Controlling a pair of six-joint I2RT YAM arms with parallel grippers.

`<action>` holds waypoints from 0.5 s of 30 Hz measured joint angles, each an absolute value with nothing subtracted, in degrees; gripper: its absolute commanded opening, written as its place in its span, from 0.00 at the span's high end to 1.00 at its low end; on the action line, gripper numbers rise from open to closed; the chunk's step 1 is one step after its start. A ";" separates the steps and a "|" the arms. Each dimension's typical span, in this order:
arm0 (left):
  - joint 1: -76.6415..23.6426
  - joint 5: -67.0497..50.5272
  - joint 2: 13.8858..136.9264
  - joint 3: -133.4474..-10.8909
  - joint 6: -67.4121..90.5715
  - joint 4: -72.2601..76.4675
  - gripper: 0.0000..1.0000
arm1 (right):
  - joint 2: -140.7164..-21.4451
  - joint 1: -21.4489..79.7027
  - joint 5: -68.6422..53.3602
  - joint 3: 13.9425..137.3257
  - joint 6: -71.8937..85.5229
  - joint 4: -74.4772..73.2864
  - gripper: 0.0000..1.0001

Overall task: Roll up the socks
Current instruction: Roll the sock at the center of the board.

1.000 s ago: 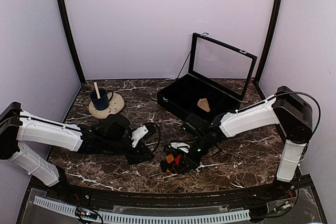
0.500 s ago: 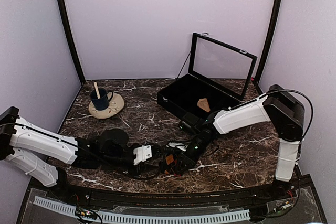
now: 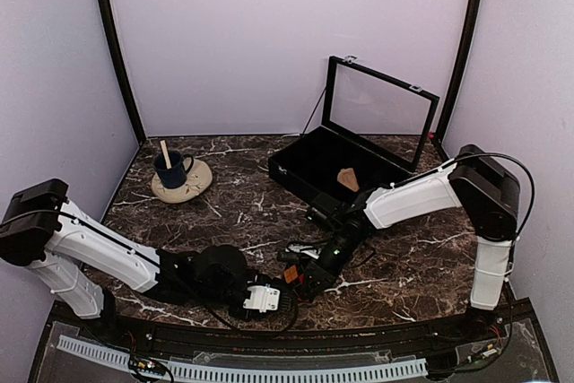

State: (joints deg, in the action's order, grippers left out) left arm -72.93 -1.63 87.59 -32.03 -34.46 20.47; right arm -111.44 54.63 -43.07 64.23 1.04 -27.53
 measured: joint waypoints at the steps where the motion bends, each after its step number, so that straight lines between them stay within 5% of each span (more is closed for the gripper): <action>1: -73.10 -0.64 88.27 -32.34 -35.05 21.06 0.52 | -111.44 54.63 -43.29 64.23 1.04 -27.53 0.95; 15: -73.43 6.85 95.24 -35.68 -39.75 23.81 0.55 | -111.44 54.28 -44.82 63.72 0.93 -27.57 0.95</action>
State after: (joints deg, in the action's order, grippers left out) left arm -73.43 6.85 95.24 -35.68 -39.75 23.81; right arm -111.44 54.28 -44.82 63.72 0.93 -27.57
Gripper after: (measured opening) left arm 0.465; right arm 0.051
